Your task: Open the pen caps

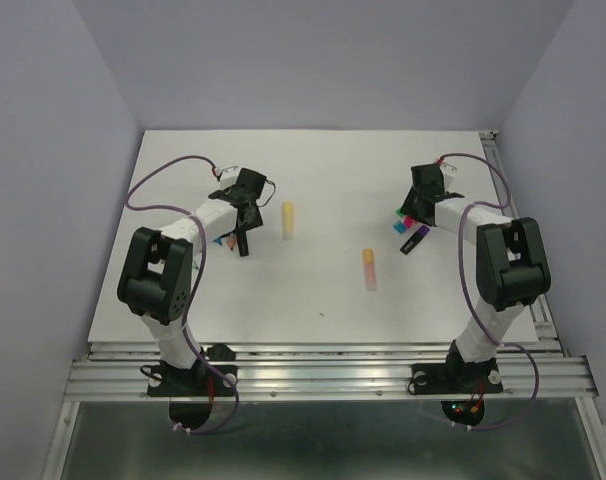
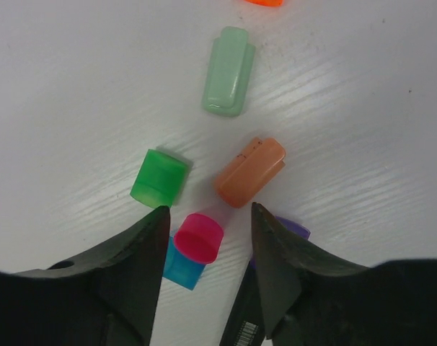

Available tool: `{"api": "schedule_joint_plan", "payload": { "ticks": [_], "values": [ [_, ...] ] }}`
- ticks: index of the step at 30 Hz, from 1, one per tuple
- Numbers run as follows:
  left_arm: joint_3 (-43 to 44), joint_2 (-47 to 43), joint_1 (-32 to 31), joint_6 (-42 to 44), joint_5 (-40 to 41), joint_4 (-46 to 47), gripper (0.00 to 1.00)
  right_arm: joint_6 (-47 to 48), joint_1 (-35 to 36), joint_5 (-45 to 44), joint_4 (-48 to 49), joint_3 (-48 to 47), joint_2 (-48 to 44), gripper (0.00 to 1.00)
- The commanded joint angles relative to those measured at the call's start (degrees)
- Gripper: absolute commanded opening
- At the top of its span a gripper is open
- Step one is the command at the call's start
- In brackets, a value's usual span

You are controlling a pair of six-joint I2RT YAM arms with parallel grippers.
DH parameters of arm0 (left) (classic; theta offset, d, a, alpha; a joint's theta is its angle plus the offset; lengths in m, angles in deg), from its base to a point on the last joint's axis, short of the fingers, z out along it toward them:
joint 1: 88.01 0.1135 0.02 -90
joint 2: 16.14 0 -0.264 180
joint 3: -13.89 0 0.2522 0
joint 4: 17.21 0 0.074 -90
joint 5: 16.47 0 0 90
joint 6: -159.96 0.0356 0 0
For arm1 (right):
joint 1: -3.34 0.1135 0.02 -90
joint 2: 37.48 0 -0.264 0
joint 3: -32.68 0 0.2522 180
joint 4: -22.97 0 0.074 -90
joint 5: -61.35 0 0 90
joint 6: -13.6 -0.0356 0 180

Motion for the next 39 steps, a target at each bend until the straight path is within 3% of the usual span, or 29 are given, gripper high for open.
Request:
{"api": "schedule_joint_plan", "payload": {
  "ticks": [1, 6, 9, 17, 21, 29, 39],
  "values": [
    [2.0, -4.1, 0.1, 2.0, -2.2, 0.6, 0.71, -1.0, 0.0, -1.0, -1.0, -2.9, -4.0, 0.59],
    [0.8, -7.2, -0.1, 5.0, -12.0, 5.1, 0.93, -0.7, 0.1, 2.8, -1.9, -2.0, -9.4, 0.75],
    [-0.4, -7.9, 0.0, 7.0, -18.5, 9.2, 0.98, -0.9, 0.1, 5.4, -1.7, -0.3, -14.7, 1.00],
    [-0.2, -3.9, -0.1, 9.3, -28.4, 13.8, 0.98, -1.9, 0.0, 13.2, 0.7, 11.8, -31.4, 1.00],
    [1.3, -0.5, -1.5, 10.4, -29.1, 14.6, 0.98, -1.6, 0.0, 17.0, 0.5, 18.3, -37.8, 1.00],
    [9.2, 7.4, -6.2, 11.2, -18.7, 8.8, 0.97, 1.0, 0.0, 17.0, 0.2, 25.4, -49.9, 1.00],
    [16.3, 15.7, -10.5, 8.9, -8.3, 0.6, 0.83, 1.8, 0.0, 10.6, -1.4, 25.4, -50.4, 1.00]
  ]
}}
